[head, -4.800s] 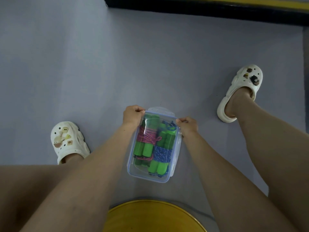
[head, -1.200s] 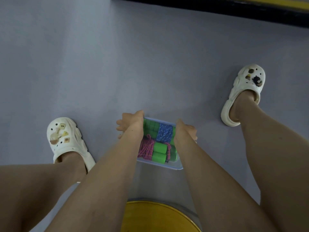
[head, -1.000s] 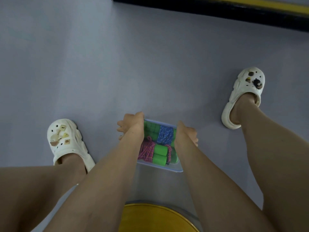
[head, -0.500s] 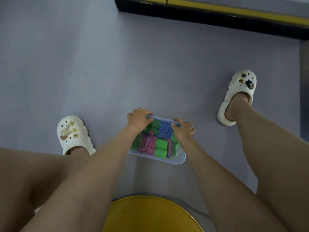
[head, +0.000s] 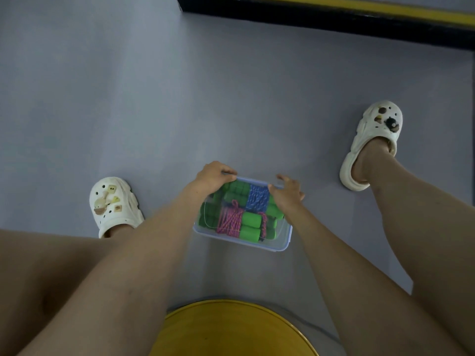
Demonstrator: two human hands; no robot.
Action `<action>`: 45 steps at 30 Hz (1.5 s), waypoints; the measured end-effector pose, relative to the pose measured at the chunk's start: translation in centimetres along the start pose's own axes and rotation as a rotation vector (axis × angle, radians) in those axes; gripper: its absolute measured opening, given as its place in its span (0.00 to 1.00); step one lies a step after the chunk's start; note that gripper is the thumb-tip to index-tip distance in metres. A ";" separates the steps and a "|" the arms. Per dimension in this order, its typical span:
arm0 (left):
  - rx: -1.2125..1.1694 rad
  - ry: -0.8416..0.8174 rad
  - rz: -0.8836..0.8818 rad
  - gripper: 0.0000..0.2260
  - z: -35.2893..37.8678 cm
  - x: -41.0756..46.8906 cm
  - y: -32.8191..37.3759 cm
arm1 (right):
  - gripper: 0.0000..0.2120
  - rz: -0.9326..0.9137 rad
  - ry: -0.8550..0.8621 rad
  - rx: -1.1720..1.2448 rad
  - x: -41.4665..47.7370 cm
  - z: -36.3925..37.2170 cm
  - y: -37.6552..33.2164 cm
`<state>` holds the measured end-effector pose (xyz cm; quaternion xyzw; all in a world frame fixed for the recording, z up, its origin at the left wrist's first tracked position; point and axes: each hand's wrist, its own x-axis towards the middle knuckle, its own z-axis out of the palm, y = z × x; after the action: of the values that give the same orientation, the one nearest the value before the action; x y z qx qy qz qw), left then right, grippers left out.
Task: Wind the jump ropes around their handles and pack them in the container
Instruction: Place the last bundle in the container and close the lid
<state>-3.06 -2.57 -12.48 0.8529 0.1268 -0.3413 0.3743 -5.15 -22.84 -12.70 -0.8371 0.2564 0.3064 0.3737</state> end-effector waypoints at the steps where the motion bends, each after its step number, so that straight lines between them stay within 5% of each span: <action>1: -0.002 -0.019 0.011 0.14 -0.3 -0.2 -0.2 | 0.22 0.026 0.024 0.053 -0.1 0.0 0.0; 7: 0.298 0.017 0.023 0.16 -0.6 -1.5 -2.3 | 0.23 0.329 0.176 0.249 -0.8 -1.0 0.0; 10: 0.199 0.164 -0.052 0.14 -0.6 -1.9 -4.5 | 0.26 0.474 0.000 0.240 -1.7 -1.2 -0.1; 13: 0.162 0.261 -0.160 0.16 -0.7 -2.8 -6.0 | 0.35 0.617 -0.268 0.475 -3.5 -0.7 -0.6; 16: 0.139 0.225 -0.240 0.16 -1.1 -3.8 -5.7 | 0.29 0.447 -0.480 0.577 -4.2 0.7 -3.2; 19: 0.045 0.190 -0.280 0.17 -1.7 -4.1 -5.7 | 0.13 0.170 -0.301 0.592 -3.8 2.6 -5.7; 22: -0.036 0.298 -0.248 0.13 -0.7 -3.9 -5.8 | 0.12 -0.010 -0.173 0.337 -2.4 3.3 -5.6; 27: -0.251 0.350 -0.199 0.05 -0.3 -3.3 -6.7 | 0.13 0.030 -0.239 0.345 -1.3 3.6 -5.1; 37: -0.391 0.306 -0.243 0.15 -0.5 3.7 -5.6 | 0.19 -0.025 -0.274 0.708 1.8 4.1 -5.0; 41: -0.479 0.264 -0.295 0.23 0.4 2.5 -4.1 | 0.19 0.025 -0.199 0.616 1.7 4.3 -5.2; 45: -0.528 0.233 -0.347 0.27 1.5 0.6 -3.9 | 0.28 0.262 -0.163 0.319 -0.7 4.5 -6.9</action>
<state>-5.25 -1.00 -15.78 0.7255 0.3961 -0.2556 0.5015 -2.55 -15.13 -11.33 -0.6995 0.3770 0.3743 0.4780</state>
